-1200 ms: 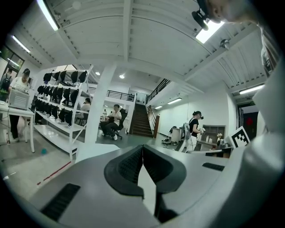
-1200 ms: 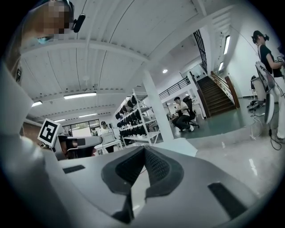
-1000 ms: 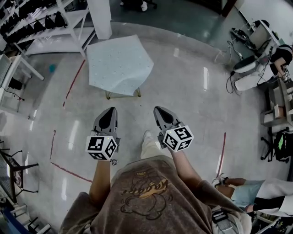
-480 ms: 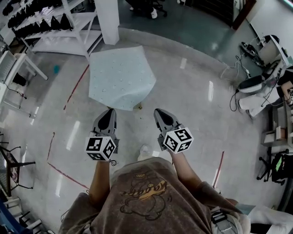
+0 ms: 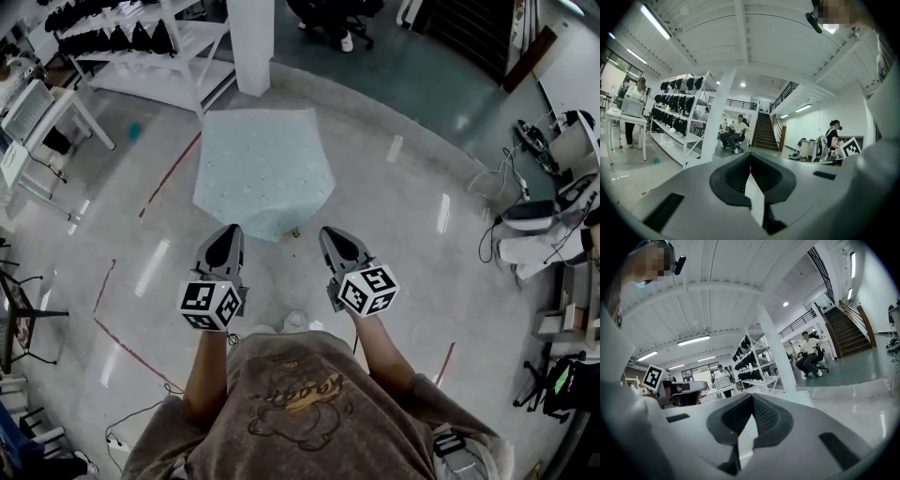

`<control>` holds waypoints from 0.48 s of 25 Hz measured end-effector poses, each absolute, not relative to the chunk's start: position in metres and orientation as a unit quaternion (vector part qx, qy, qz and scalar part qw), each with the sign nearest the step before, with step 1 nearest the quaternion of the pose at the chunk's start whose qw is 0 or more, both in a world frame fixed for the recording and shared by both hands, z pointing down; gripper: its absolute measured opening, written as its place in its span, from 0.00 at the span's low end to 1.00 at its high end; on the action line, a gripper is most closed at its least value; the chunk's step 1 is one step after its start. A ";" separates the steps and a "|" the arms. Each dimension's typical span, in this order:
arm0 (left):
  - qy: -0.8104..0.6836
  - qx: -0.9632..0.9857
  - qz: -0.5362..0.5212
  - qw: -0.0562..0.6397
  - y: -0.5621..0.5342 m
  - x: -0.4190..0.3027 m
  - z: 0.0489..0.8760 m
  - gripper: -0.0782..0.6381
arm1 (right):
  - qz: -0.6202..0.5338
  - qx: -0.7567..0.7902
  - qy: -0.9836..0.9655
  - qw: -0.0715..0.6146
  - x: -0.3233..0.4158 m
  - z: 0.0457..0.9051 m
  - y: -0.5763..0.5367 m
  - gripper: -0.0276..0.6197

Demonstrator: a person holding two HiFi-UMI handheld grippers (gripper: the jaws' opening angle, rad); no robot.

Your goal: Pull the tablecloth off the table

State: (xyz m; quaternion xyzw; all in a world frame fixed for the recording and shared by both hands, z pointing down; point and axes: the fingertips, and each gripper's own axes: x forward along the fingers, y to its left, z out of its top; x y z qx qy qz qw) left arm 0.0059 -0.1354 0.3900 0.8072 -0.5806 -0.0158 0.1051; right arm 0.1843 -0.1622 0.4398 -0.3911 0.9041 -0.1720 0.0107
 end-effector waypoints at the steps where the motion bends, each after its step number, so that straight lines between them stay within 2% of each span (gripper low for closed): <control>1: -0.582 0.806 -0.014 0.105 -0.138 0.001 0.389 0.14 | -0.171 -0.388 0.905 0.009 0.178 0.439 -0.166 0.05; 12: -0.569 0.815 0.002 0.109 -0.169 -0.032 0.387 0.14 | -0.173 -0.404 0.898 0.008 0.146 0.440 -0.191 0.05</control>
